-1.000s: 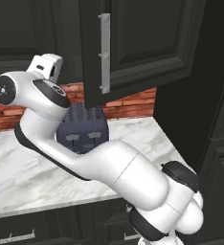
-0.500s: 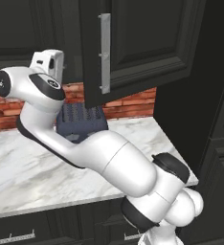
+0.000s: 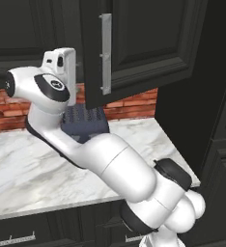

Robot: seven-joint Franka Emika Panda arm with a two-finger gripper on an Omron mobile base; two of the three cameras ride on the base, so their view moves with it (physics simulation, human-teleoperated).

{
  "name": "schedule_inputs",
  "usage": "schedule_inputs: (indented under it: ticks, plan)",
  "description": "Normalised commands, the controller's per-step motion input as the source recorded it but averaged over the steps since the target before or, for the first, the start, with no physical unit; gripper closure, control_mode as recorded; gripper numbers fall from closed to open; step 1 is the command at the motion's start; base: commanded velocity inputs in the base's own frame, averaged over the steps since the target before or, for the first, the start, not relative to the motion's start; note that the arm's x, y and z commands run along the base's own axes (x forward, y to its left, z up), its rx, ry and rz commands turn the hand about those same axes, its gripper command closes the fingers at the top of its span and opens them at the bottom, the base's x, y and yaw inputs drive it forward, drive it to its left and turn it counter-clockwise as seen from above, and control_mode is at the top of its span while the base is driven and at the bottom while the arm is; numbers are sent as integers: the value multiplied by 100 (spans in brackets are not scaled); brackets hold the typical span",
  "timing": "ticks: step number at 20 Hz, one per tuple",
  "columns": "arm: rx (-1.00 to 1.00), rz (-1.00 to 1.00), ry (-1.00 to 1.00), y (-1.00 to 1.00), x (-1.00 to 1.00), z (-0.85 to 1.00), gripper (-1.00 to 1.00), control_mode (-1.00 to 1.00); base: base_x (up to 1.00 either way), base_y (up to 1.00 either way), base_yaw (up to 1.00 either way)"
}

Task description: The dining table condiment station is running low on ketchup. Refill the condiment station by opening the cabinet and taking the ketchup from the cabinet and placing it on the dining table.

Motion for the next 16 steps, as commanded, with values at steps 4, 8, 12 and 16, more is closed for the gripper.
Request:
schedule_inputs:
  ticks: [4, 8, 12, 16]
  plan:
    - [-11, -16, 0, -58, -40, 0, -100, -100, 0, 0, 0]
    - [-8, -19, 0, -61, -85, -3, -100, -100, 0, 0, 0]
    - [-5, -22, 0, -62, -95, 0, -100, -100, 0, 0, 0]
    - [-2, -21, 0, -78, -77, 0, -100, -100, 0, 0, 0]
